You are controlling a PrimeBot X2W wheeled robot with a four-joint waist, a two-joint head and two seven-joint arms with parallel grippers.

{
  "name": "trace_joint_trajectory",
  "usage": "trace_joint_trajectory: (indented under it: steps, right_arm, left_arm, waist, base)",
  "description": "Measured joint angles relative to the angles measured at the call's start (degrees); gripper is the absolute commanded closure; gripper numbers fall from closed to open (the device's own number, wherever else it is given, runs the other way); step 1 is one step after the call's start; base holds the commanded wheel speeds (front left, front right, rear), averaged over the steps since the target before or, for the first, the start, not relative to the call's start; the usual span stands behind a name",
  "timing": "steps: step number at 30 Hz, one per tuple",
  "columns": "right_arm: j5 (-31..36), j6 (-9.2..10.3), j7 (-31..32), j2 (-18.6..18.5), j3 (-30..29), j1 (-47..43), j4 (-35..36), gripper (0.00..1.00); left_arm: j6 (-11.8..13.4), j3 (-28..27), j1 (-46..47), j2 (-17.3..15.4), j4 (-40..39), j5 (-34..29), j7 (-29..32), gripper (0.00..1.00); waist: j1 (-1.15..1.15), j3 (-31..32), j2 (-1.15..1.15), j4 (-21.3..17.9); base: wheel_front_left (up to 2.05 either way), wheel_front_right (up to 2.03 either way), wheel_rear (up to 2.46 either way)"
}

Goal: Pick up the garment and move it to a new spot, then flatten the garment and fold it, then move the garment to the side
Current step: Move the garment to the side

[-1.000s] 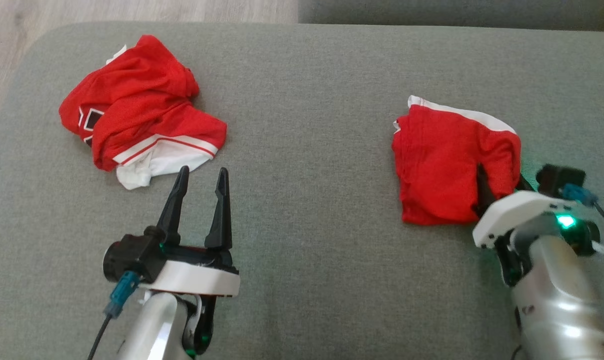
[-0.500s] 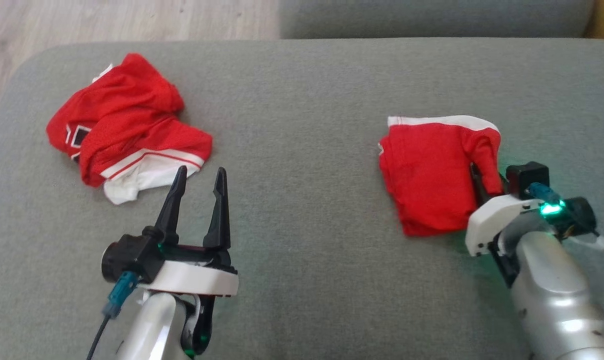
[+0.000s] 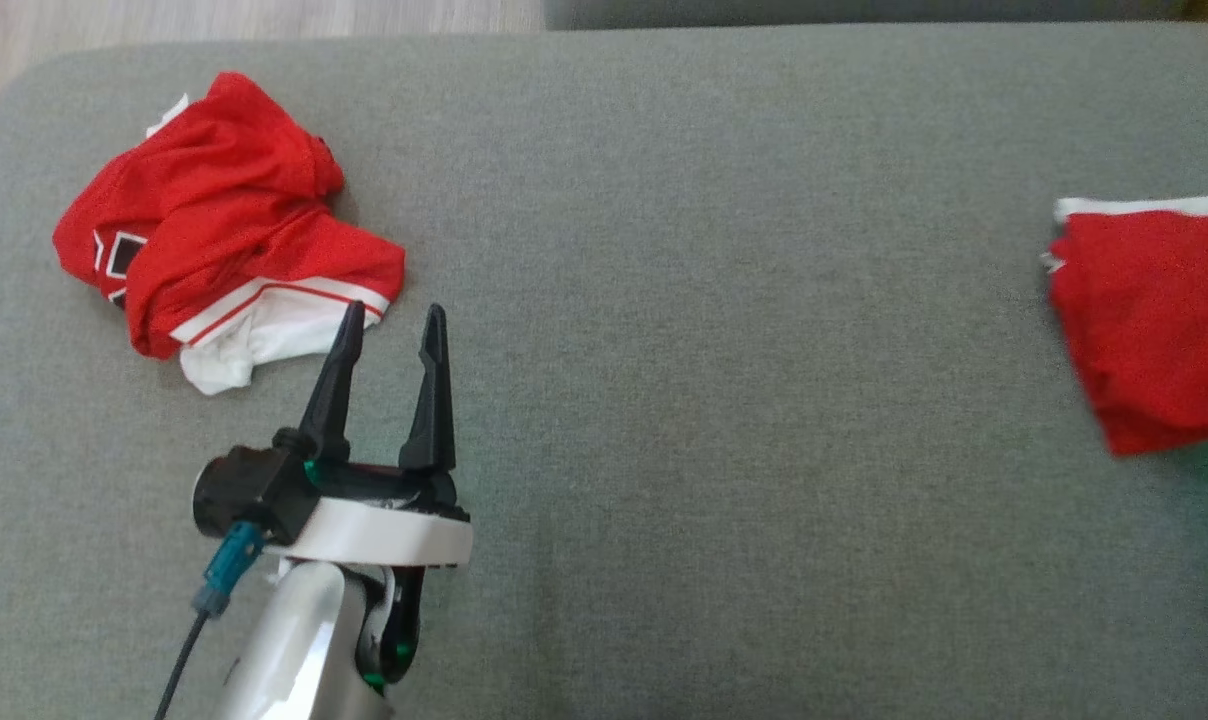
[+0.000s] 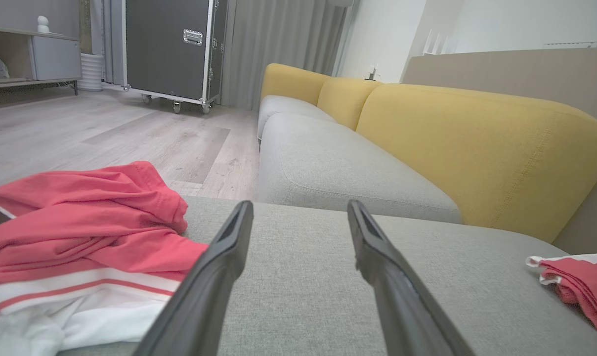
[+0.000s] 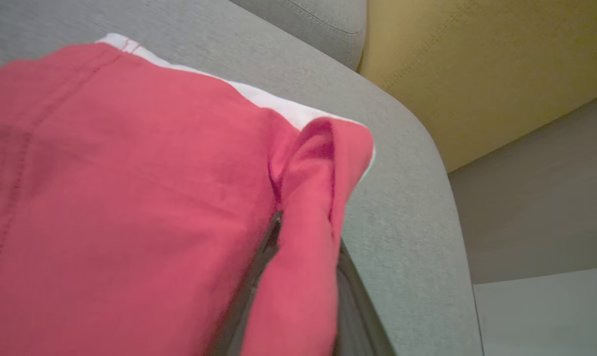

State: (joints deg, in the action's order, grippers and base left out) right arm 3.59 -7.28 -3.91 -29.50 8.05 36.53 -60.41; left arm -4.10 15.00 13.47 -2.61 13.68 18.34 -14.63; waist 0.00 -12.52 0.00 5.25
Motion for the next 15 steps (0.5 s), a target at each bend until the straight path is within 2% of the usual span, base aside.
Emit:
trace_joint_trajectory:
  steps: [7,15]
  right_arm:
    - [0.45,0.00,1.31,-5.72,-0.92,3.04,-0.36,1.00]
    - [1.99,0.00,1.69,-6.94,-5.00,3.64,-0.76,1.00]
  left_arm:
    - [-0.53,-0.25,1.69,0.02,-0.40,0.00,0.00,0.00]
    - [-0.96,-0.32,3.32,0.10,-0.58,-0.03,0.00,0.00]
  waist:
    - [0.00,-3.05,0.00,0.71]
    - [0.01,-5.37,0.00,1.29]
  base:
    - [0.00,0.00,0.00]
    - [0.00,0.00,0.00]
